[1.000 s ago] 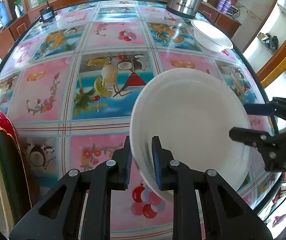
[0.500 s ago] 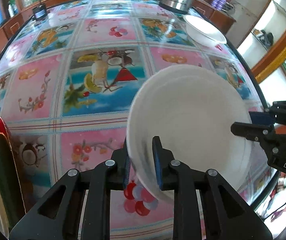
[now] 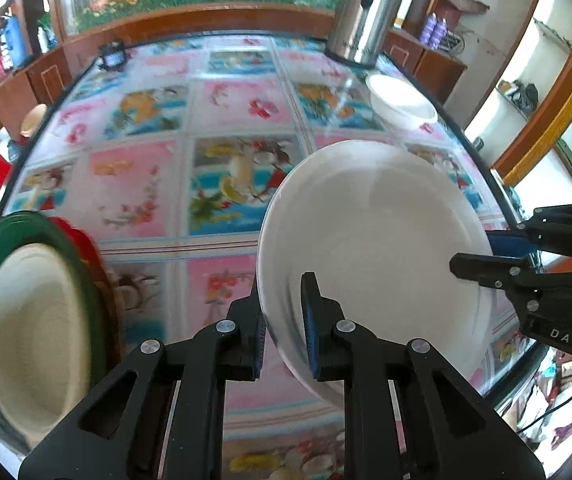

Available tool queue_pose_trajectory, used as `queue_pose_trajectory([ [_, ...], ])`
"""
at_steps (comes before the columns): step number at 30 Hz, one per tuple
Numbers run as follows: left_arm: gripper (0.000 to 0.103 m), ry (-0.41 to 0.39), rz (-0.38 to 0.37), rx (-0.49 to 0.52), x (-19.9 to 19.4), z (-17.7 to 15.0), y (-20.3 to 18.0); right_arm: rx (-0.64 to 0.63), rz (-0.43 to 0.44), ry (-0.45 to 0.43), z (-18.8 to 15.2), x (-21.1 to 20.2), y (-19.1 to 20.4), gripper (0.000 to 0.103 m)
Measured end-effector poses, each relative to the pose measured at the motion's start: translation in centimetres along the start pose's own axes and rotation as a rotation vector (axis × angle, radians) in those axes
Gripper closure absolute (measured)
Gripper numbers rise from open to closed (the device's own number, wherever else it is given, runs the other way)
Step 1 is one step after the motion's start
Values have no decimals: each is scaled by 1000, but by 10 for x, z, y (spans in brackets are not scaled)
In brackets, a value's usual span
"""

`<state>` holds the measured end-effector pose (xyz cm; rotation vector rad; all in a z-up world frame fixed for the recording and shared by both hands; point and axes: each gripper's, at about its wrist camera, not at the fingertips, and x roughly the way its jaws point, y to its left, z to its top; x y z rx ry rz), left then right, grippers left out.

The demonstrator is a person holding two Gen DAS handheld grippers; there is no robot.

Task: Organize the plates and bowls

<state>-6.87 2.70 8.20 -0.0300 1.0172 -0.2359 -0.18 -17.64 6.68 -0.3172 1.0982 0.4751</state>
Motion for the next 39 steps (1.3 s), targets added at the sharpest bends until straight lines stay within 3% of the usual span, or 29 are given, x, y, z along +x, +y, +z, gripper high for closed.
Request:
queue_pose_trajectory([
  [17,87,-128,108,-155,-78,-27,107,-195,59,-63,65,-3,108,81],
  [32,87,-168,147,-285,-101,-45,179,-294,100,-59,103,15,173,81],
  [39,87,-145,161,-327,-92,-57,202,-325,111,-23,113,34,196,81],
])
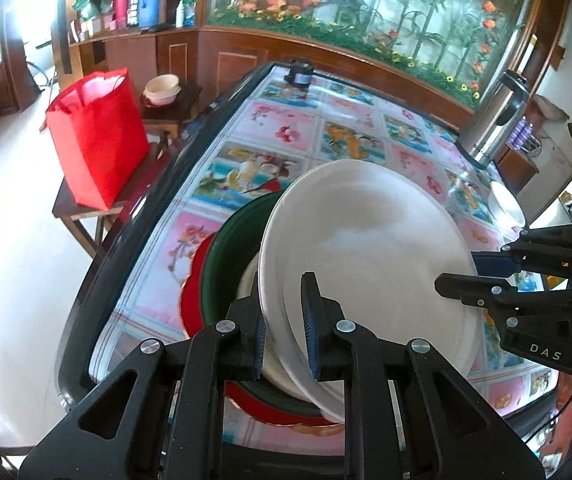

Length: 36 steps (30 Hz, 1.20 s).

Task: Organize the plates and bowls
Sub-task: 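Lower the white bowl into the green basin onto the beige plate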

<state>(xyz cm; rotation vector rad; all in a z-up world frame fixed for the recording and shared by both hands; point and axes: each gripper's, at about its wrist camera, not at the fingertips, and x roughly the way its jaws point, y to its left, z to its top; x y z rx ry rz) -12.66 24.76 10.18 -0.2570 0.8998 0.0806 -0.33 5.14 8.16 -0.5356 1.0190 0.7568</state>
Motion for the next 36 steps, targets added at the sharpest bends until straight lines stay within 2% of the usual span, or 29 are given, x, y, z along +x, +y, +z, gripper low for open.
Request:
queue_pose_trajectory([
  [12,87,21,19,-10,16,-6,9,-15,-7,55,3,20,7,79],
  [30,87,6,101,11,34,-11,4,21,17,49,0,32,2,75],
  [34,87,1,118,16,35,-11,2,29,23,39,-2,31,1,66],
  [36,87,-3,122,13,35,-11,3,35,26,41,-3,32,-1,65],
])
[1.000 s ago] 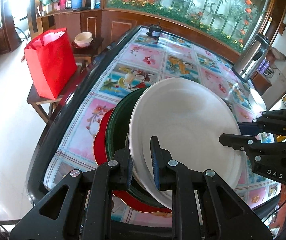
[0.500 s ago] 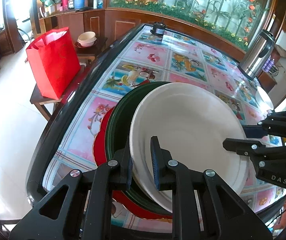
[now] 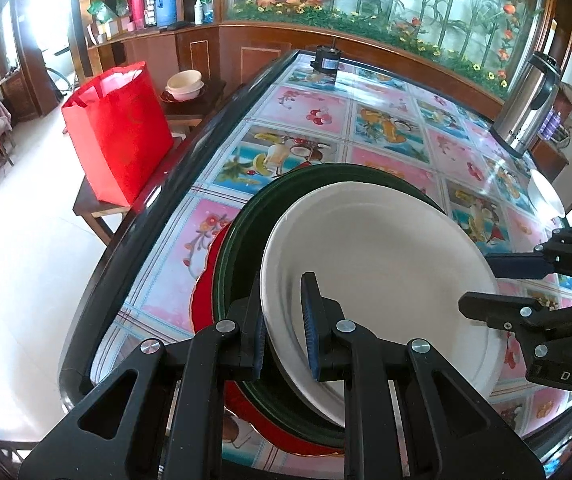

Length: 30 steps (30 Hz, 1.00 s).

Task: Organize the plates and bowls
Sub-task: 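Lower the white bowl into the green basin onto the beige plate, then open both tools and move them back to the white bowl by the thermos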

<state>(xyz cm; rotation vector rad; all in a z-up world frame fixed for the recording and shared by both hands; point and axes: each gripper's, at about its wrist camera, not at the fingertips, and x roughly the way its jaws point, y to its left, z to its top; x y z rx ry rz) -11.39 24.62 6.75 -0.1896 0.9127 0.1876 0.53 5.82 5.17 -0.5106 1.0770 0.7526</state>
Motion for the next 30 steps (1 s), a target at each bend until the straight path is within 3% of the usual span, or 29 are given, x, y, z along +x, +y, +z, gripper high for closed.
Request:
queue_pose_trajectory([
  [5,87,-23,10,-15,-6,2,3,24,17,-16,-7,-4,-6,63],
  [16,62,-118,64,-26,-29,9,4,93,70,-68,-28,-19,-18,54],
  [21,59,-157,66,-31,-41,14,-3,133,81,-79,-41,-23,-31,51],
  [26,59,-175,37,2,-51,17,-25,178,76,-89,-58,-31,-47,50],
  [30,56,-183,-30,42,-56,18,-57,229,66,-92,-77,-37,-66,49],
])
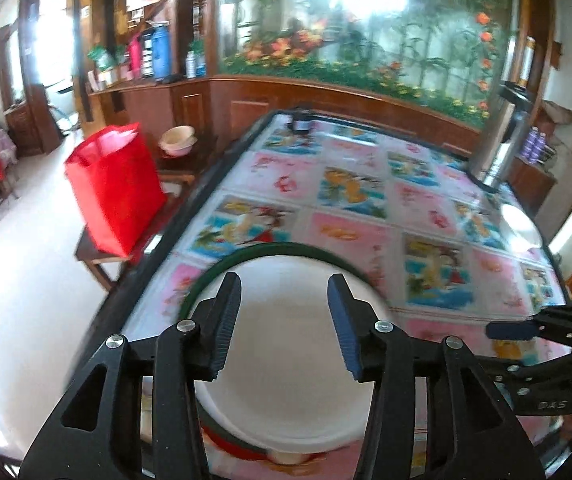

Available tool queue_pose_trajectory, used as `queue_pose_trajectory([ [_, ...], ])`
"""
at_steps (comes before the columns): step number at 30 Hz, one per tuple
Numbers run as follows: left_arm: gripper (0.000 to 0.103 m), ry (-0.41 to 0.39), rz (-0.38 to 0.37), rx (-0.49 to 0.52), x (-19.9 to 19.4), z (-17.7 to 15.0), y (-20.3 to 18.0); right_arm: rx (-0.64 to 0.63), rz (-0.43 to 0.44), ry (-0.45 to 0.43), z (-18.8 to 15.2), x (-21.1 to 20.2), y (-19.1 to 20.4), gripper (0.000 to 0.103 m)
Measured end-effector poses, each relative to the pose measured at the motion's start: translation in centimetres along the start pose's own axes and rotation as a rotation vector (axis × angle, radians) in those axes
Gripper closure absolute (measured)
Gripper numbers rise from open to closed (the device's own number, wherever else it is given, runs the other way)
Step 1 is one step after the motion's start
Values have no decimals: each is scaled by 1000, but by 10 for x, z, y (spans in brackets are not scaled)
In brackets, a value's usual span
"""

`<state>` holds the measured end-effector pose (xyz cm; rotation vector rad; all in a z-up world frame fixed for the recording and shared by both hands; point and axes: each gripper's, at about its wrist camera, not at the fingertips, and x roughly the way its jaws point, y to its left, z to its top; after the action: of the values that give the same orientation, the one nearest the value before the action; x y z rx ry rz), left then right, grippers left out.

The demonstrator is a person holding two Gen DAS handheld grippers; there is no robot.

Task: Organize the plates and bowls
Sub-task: 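Open both tools and move them back to the white bowl by the thermos, then close both tools on the second white bowl rim and lift it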

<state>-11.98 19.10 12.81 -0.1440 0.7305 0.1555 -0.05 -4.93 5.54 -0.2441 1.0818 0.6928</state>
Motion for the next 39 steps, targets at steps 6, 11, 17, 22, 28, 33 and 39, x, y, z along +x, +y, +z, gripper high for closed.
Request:
queue_pose_trajectory([
  [6,48,-11,-122,109,-3,1,-71,92,-25,-13,-29,-18,-36,47],
  [11,48,28,-229,208,1,-1,-135,197,-57,-36,-60,-44,-76,45],
  [17,48,68,-311,288,5,-10,-200,303,-94,-84,-89,-78,-120,42],
  [22,48,112,-345,355,13,-21,-245,378,-126,-108,-113,-97,-154,41],
  [28,48,156,-359,389,27,-28,-282,452,-142,-129,-139,-111,-188,40],
  [33,48,180,-358,357,42,-23,-296,515,-157,-141,-157,-118,-217,39],
  [39,48,215,-327,332,67,-18,-306,562,-176,-155,-167,-126,-248,37],
])
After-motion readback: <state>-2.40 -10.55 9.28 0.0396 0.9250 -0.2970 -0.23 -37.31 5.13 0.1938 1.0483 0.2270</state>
